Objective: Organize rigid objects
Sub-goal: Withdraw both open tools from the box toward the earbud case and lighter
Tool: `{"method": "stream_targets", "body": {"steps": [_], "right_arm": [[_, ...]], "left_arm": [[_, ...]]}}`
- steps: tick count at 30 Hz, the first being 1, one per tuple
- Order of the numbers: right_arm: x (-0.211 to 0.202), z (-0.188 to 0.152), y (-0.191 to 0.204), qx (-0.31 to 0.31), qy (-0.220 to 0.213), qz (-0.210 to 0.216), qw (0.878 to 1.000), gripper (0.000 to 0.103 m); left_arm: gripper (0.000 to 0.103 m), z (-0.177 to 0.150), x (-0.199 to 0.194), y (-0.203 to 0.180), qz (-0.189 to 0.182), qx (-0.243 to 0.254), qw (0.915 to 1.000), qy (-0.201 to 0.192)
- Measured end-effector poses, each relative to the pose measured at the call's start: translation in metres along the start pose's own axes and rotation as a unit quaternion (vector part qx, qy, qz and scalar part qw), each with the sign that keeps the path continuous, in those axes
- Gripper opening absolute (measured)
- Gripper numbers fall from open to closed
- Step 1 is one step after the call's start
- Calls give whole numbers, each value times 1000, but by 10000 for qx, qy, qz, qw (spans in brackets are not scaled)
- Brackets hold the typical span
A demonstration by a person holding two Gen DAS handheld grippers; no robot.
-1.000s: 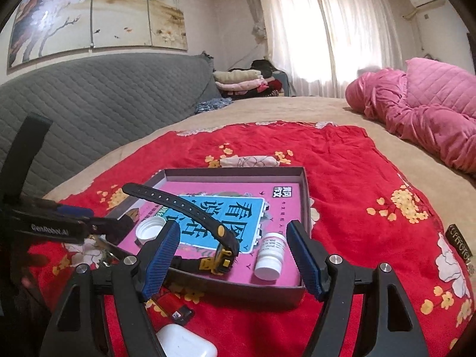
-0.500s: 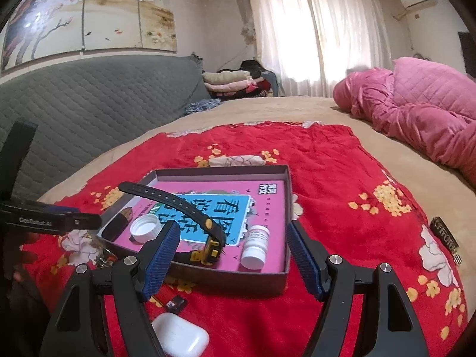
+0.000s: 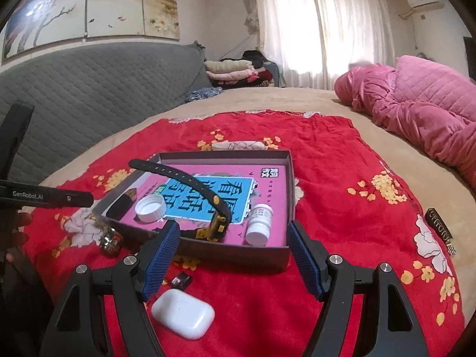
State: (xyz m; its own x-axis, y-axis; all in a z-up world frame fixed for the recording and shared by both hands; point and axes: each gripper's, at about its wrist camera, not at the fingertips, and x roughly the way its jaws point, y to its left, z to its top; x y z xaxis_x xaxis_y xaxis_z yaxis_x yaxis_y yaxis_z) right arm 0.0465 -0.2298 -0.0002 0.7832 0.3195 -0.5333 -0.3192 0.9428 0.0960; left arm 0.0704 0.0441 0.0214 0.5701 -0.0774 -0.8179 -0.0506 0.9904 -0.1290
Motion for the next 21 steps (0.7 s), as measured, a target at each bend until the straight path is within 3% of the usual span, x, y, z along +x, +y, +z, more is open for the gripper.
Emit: {"method": "stream_targets", "body": {"steps": [21], "right_arm": [[-7,-6,24,-446,181,21,9988,75]], "left_arm": [[71,-15,-9,-3,-126,223,9997,42]]}}
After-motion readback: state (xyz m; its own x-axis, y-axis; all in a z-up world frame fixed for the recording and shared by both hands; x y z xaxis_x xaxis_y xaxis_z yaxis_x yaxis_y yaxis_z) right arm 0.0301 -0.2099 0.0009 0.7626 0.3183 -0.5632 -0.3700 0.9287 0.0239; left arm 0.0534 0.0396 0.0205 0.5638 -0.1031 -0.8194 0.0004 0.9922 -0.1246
